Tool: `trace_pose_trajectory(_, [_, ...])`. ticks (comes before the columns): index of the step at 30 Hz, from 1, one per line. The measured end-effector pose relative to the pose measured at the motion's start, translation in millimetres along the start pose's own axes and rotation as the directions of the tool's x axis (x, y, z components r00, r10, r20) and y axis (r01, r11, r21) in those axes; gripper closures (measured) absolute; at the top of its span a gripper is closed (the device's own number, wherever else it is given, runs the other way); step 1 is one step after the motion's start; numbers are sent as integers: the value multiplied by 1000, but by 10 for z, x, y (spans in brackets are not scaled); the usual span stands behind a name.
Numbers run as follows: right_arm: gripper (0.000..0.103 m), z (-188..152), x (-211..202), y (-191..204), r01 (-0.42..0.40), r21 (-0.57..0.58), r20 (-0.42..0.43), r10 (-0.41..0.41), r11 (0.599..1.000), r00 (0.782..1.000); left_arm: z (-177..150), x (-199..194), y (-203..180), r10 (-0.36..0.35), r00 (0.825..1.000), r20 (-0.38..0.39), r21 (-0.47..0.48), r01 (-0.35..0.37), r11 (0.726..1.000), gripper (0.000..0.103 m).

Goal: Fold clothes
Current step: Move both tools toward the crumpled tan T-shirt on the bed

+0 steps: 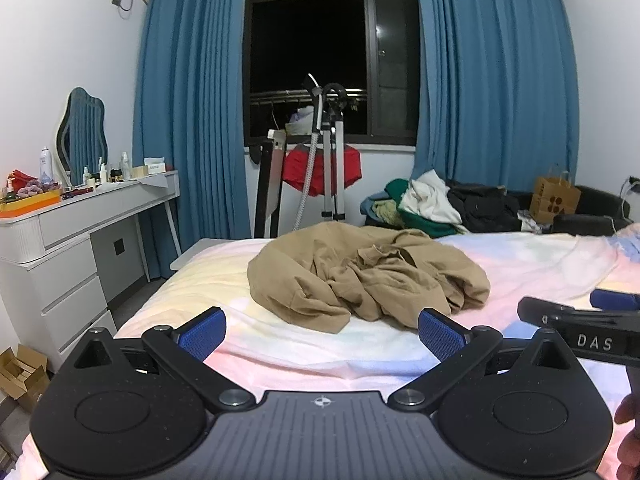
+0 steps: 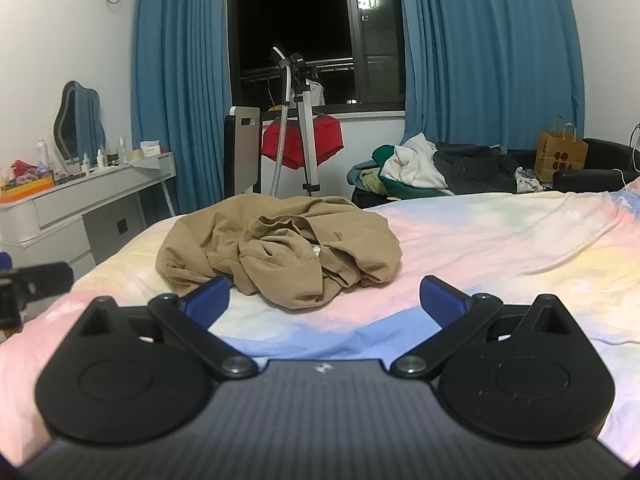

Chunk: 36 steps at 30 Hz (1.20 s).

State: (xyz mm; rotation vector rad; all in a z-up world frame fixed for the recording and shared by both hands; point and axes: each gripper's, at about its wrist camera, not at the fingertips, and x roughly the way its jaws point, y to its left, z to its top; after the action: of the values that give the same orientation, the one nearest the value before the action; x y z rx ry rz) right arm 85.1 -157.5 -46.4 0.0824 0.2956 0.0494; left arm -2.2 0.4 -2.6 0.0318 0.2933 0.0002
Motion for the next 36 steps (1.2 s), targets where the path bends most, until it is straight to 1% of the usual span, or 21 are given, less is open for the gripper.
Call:
trace_pose_trajectory(6, [0, 6, -2, -8, -1, 2, 2, 1, 1000, 1000, -64, -28, 7, 7, 1000, -11, 43, -6, 999, 0])
trace_pose_trajectory(8, [0, 8, -3, -10, -1, 3, 2, 1, 1000, 1000, -24, 70, -50, 12, 999, -32, 43, -11, 999, 0])
trace_pose_trajectory(10, [0, 10, -3, -13, -1, 3, 3, 1, 1000, 1000, -26, 143, 63, -5, 999, -48, 7, 6, 1000, 0])
trace_pose_trajectory(14, [0, 14, -5, -18, -1, 5, 4, 1, 1000, 1000, -57, 163, 121, -36, 997, -68, -29, 34, 999, 0])
trace_pose_trajectory(18, [0, 41, -21, -28, 2, 11, 13, -2, 1000, 1000, -78, 207, 124, -21, 997, -73, -27, 19, 999, 0])
trace_pose_trajectory(20, [0, 51, -23, -41, 8, 18, 15, -8, 1000, 1000, -83, 215, 128, -28, 997, -68, -32, 26, 999, 0])
trace_pose_trajectory(27, [0, 112, -76, -99, 59, 61, 31, -60, 996, 998, -132, 177, 120, -38, 998, -51, -22, 37, 999, 0])
trace_pose_trajectory(31, [0, 139, -87, -133, 59, 77, 22, -60, 995, 998, -175, 240, 121, -38, 996, -79, -40, 35, 999, 1])
trace_pose_trajectory(36, [0, 160, -157, -225, 73, 118, 21, -76, 990, 997, -204, 388, 65, -68, 990, -126, -56, 61, 997, 1])
